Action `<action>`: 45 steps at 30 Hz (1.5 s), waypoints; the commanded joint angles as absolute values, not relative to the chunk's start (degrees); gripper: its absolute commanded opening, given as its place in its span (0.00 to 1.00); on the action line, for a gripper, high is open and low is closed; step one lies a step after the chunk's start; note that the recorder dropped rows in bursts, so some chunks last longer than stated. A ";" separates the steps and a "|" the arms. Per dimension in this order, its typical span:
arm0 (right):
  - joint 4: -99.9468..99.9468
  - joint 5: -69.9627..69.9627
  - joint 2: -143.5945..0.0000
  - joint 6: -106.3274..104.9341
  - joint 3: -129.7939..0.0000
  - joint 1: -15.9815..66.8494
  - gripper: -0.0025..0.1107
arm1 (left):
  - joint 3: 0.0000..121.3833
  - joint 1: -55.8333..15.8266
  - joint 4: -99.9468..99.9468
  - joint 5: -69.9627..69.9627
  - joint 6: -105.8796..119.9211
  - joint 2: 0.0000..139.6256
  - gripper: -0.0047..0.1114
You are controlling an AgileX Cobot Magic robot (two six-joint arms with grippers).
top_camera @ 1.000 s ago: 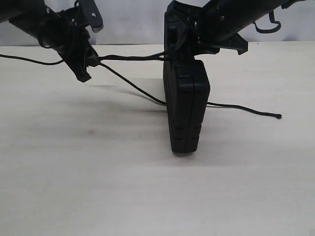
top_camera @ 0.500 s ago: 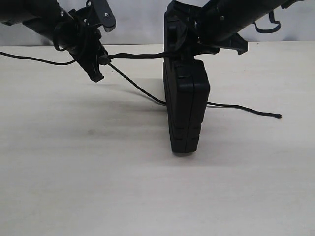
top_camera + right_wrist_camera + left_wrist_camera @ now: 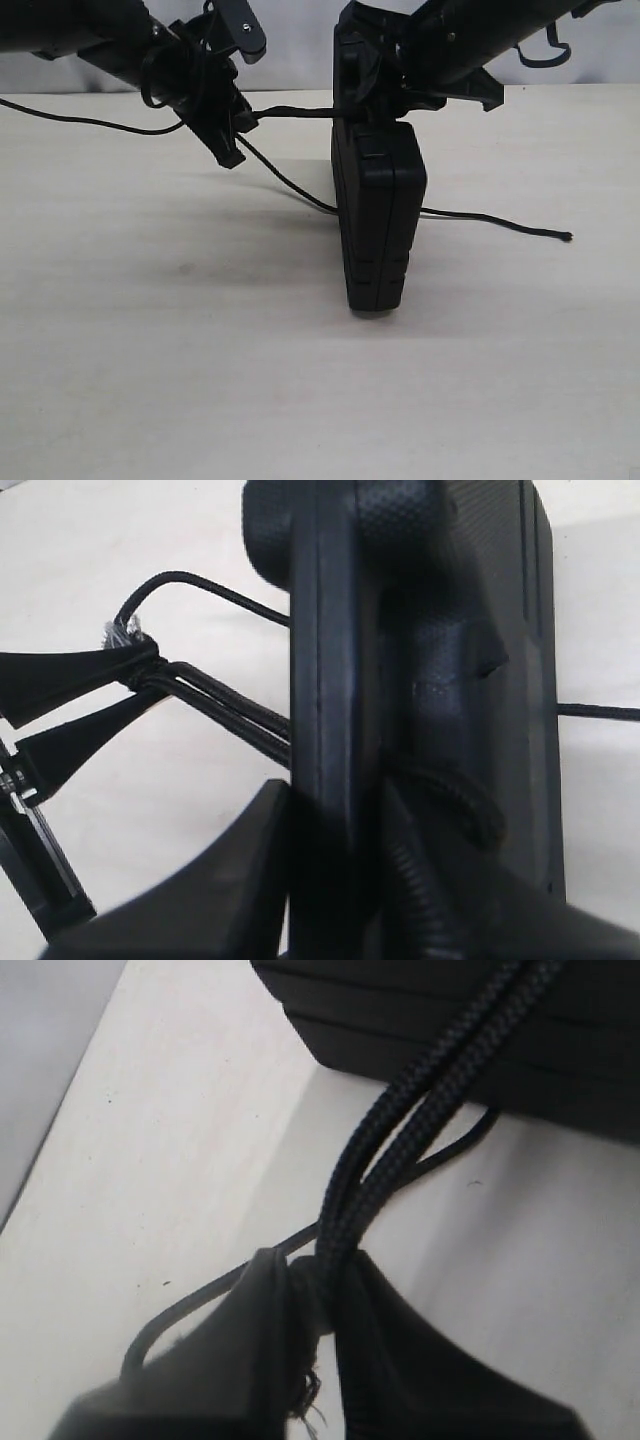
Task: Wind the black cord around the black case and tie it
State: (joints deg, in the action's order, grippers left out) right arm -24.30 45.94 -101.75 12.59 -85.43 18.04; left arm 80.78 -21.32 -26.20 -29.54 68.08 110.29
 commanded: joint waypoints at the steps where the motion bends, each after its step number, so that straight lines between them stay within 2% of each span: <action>1: -24.54 46.33 -101.96 12.75 -85.23 18.19 0.06 | 80.77 -22.60 -30.14 -26.98 68.23 109.84 0.04; 17: -24.54 46.33 -101.96 12.75 -85.23 18.19 0.06 | 80.77 -29.33 -32.13 -21.62 69.38 109.84 0.04; 45: -24.54 46.33 -101.96 12.75 -85.23 18.19 0.06 | 80.77 -31.77 -32.24 -20.86 69.38 106.99 0.04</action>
State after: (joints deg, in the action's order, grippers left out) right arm -24.30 46.05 -101.75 12.80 -85.43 18.04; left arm 80.71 -30.90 -31.56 -20.40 69.36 107.66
